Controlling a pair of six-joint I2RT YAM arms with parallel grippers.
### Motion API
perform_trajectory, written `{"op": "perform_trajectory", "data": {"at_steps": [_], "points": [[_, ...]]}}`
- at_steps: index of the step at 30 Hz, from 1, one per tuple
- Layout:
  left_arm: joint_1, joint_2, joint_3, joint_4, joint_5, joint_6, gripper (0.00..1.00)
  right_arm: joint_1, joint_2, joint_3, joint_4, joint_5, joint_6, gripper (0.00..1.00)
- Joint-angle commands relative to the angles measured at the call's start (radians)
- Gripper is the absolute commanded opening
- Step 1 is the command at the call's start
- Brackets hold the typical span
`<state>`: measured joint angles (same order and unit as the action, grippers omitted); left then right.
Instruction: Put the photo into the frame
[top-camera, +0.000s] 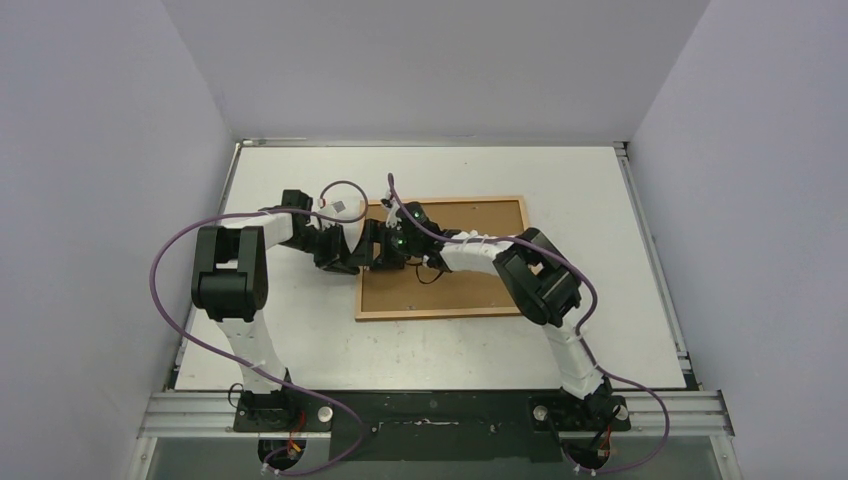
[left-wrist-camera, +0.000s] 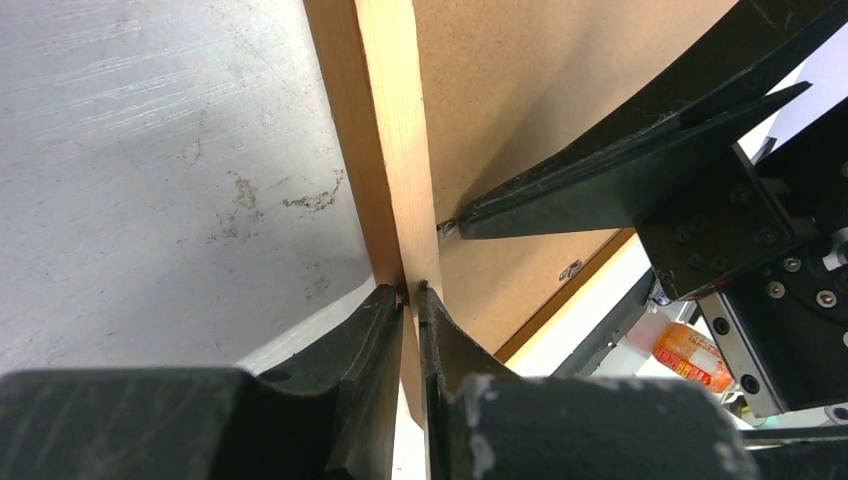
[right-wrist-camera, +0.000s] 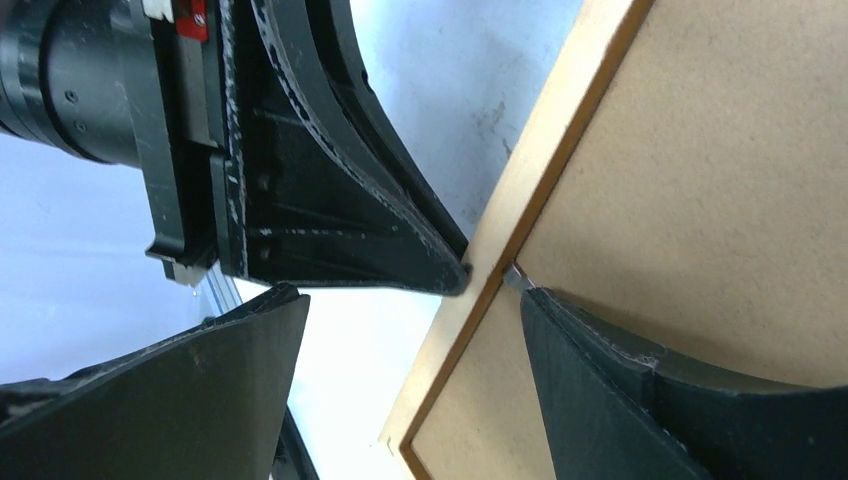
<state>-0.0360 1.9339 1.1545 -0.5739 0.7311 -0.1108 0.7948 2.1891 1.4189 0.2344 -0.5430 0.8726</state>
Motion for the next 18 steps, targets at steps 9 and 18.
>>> {"op": "perform_trajectory", "data": {"at_steps": [9, 18], "points": [[0.031, -0.043, 0.070, 0.001, -0.036, 0.007, 0.13, -0.096, -0.200, 0.073, -0.149, 0.006, -0.125, 0.84], [0.030, 0.033, 0.196, 0.016, -0.029, -0.012, 0.28, -0.292, -0.490, -0.138, -0.460, 0.393, -0.217, 0.91]]}}
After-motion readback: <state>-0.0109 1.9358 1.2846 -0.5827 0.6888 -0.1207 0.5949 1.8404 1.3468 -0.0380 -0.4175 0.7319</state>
